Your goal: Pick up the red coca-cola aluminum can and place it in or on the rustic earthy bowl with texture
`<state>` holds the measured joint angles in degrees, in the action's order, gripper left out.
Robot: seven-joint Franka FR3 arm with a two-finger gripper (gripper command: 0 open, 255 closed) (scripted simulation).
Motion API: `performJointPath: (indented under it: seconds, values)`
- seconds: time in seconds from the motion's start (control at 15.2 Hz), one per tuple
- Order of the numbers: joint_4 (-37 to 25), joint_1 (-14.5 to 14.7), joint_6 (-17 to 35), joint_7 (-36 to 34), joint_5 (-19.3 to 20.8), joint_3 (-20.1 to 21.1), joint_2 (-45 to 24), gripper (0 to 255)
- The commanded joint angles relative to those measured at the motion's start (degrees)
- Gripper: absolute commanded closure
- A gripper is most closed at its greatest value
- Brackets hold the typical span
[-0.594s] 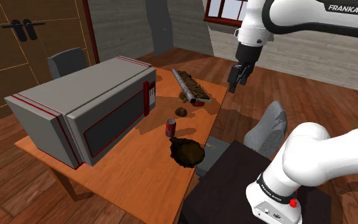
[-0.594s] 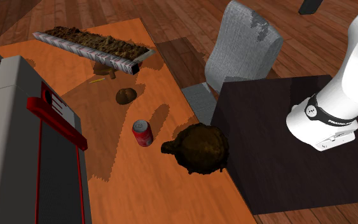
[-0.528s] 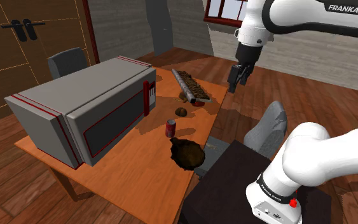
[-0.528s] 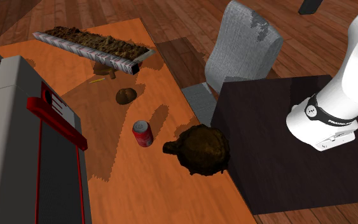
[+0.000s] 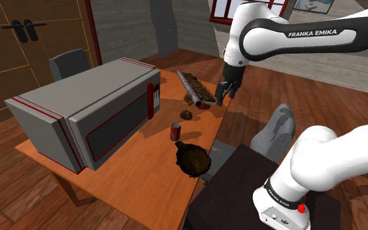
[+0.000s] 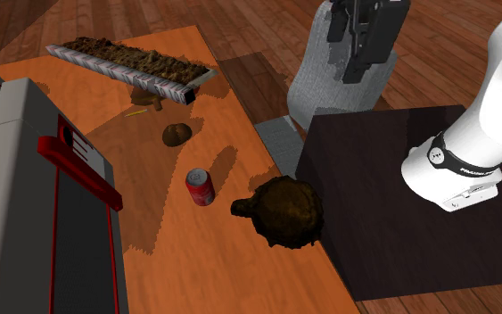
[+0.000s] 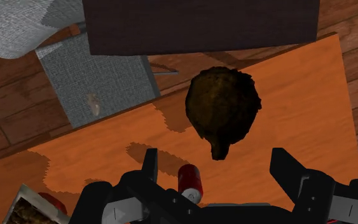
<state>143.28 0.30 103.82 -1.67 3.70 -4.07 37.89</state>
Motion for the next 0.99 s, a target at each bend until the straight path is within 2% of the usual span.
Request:
performJointPath:
  seconds: [0.0,0.46,0.92]
  values:
    - [0.5,0.1,4.2,-0.5,-0.2,-0.1,-3.3,0]
    - [0.4,0.4,18.7,-1.6,-1.2,-0.8,-17.1,0]
    - [-3.9,0.8,30.9,-1.8,-3.2,-1.3,-33.0,0]
